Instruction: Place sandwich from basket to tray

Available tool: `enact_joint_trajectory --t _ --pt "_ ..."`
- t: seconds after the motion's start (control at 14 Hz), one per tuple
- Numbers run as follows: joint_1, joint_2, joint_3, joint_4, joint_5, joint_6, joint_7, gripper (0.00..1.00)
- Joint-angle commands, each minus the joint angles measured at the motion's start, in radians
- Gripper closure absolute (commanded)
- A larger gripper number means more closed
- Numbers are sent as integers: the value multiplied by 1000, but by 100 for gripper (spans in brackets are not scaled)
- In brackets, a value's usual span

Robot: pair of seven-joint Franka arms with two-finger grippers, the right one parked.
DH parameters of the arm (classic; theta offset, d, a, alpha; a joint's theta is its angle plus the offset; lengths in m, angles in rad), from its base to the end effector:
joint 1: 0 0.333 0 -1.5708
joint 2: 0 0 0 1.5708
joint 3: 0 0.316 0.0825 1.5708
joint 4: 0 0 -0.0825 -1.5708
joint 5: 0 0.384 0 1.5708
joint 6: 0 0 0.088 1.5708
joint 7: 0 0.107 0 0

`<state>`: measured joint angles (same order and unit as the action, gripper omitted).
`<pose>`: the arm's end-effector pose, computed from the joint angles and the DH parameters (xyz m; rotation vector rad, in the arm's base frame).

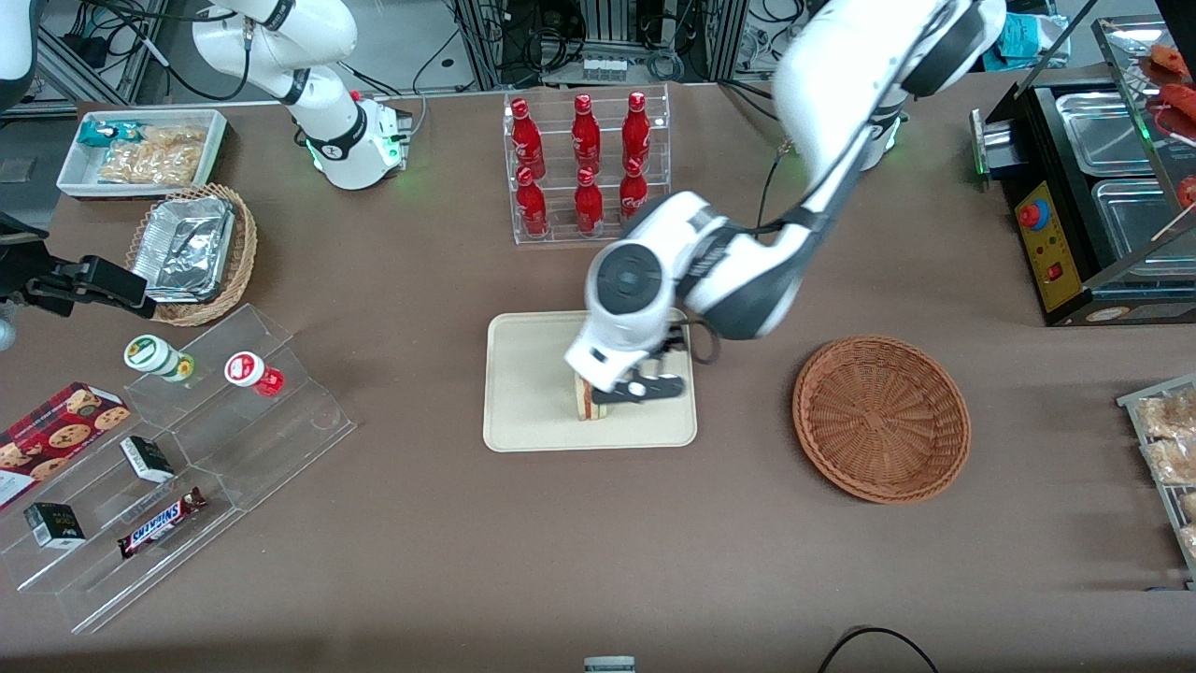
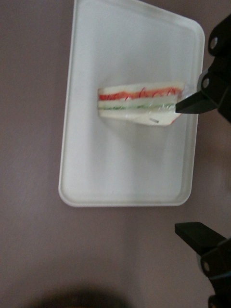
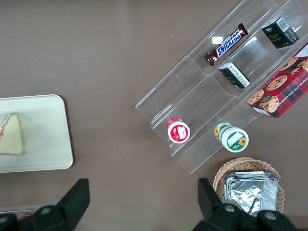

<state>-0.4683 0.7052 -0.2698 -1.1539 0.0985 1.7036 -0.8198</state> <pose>0.5800 -0.4419 0.3820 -3.0923 -0.1739 0.2346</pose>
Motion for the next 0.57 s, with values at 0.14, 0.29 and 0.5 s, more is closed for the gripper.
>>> enact_joint_trajectory --t 0.14,0.29,0.5 --pt "221 -261 -9 -330 -2 -21 264 1" --pt "304 -358 -8 -442 -2 -22 376 0" --pt "399 -467 -8 -494 -2 -103 508 1"
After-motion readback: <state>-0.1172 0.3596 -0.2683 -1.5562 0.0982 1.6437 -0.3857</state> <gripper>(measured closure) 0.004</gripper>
